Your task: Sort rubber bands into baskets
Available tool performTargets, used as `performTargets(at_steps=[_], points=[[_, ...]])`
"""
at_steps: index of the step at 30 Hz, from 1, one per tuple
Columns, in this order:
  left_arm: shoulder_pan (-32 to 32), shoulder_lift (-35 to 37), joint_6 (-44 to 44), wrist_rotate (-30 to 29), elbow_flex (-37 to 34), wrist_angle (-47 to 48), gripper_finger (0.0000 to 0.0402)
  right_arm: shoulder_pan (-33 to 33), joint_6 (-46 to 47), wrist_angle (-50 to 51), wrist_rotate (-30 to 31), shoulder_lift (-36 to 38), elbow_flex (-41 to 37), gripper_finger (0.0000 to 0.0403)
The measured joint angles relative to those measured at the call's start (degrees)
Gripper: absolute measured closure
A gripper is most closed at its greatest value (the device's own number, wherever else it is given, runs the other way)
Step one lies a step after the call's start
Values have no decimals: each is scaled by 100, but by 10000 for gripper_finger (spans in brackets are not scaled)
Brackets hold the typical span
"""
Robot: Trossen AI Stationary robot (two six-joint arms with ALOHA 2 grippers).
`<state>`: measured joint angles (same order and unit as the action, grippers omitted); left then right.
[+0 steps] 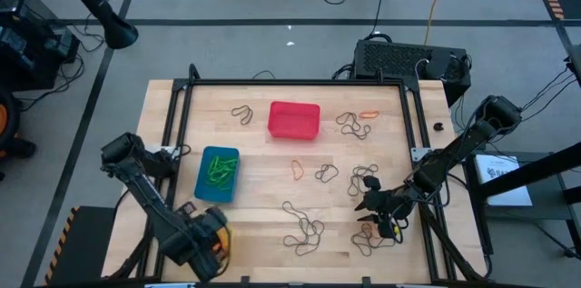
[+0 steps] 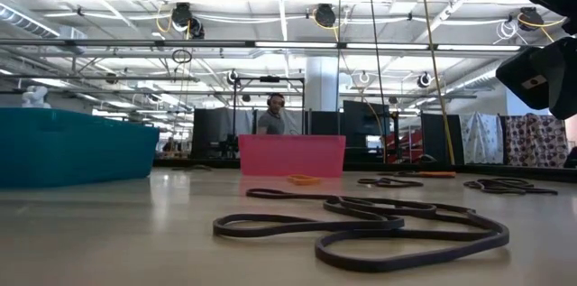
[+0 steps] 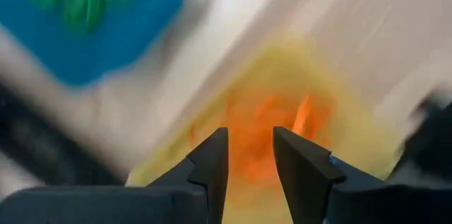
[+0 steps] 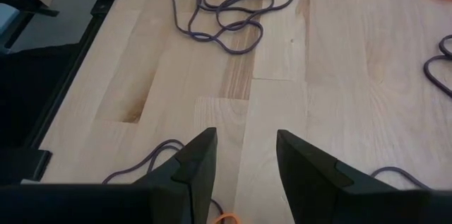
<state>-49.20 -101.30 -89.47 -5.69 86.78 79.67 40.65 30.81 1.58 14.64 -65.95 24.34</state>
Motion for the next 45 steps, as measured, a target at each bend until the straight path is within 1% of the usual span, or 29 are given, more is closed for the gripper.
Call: performTargets(at_steps=[2, 3, 5, 7, 9, 12, 14, 17, 19, 23, 26, 30, 34, 37, 39, 42, 45], points=[[182, 0, 222, -719, 0, -328, 281, -1, 6, 0, -1, 0, 0, 261], [275, 0, 476, -1130, 0, -529, 281, 1, 42, -2, -1, 0, 0, 261], [469, 0, 1164, -1949, 0, -1035, 281, -1, 160, -2, -1, 0, 0, 261], [675, 0, 2079, -2636, 0, -1560, 281, -1, 345, -2, -34, 0, 0, 261], [904, 0, 3104, -3046, 0, -2173, 281, -3, 593, 2, -343, 0, 0, 261], [1297, -29, 4639, -3168, 0, -3087, 281, 1, 947, 85, -1090, 0, 62, 261], [1554, -98, 5623, -3171, 0, -3550, 281, 5, 1059, 115, -1455, 1, 127, 261], [1964, -270, 6822, -3121, 0, -3956, 281, 61, 1193, 334, -1502, 2, 310, 261], [2245, -426, 7330, -2979, 0, -4229, 281, 97, 1264, 542, -1473, 2, 458, 261], [2801, -892, 8081, -2429, 0, -4853, 281, 232, 1497, 757, -1461, 2, 643, 261], [3224, -1244, 8085, -2145, 0, -5028, 281, 321, 1656, 894, -1468, 2, 678, 261], [3801, -1663, 7945, -1455, 0, -5020, 281, 335, 1660, 1223, -1451, 2, 680, 261], [4208, -1971, 7937, -899, -2, -4961, 281, 333, 1501, 1652, -1205, 2, 680, 261], [4359, -2004, 7884, -461, -2, -4642, 281, 331, 1273, 1943, -1146, 2, 680, 261], [4377, -1995, 7813, -308, -2, -4586, 281, 331, 1117, 2066, -1142, 2, 680, 261], [4343, -1966, 7776, -202, 0, -4610, 281, 331, 873, 2108, -1113, 2, 680, 261], [4312, -1985, 7735, -254, 0, -4609, 281, 331, 661, 2105, -926, 2, 680, 261]])
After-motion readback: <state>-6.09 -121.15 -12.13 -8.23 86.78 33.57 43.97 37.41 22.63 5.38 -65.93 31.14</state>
